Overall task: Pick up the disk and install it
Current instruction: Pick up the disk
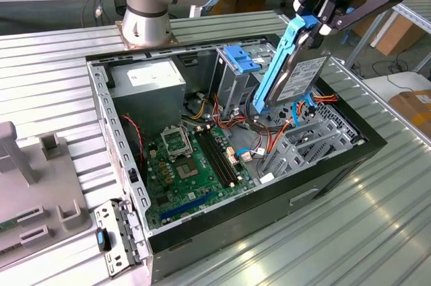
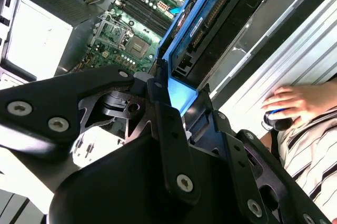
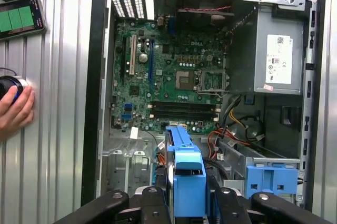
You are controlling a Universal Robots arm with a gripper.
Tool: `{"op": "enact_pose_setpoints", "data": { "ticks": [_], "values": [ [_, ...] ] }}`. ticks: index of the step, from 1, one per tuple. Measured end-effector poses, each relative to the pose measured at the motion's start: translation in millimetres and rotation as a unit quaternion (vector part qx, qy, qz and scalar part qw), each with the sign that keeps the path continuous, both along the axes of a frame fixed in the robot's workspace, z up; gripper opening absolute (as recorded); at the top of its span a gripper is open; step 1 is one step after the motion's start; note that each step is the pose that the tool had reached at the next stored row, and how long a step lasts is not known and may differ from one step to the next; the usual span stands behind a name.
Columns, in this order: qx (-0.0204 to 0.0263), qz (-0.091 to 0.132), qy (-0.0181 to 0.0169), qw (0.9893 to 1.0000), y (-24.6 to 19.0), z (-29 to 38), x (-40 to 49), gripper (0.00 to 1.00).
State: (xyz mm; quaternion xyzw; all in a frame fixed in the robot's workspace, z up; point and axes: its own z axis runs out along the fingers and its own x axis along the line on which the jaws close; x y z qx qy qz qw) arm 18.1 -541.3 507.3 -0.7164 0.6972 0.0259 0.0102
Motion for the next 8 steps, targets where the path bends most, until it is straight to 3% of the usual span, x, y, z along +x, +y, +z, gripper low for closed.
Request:
{"op": "enact_pose_setpoints", "data": {
  "ticks": [1,5,8],
  "values": [
    [0.0,0.0,0.0,1.0,-2.0,0.0,0.6,0.36],
    [0.0,0.0,0.0,1.0,-19.6,-0.2,2.1,0.36],
    [0.0,0.0,0.0,1.0,-26.4,-0.2,2.9,0.36]
  ]
}}
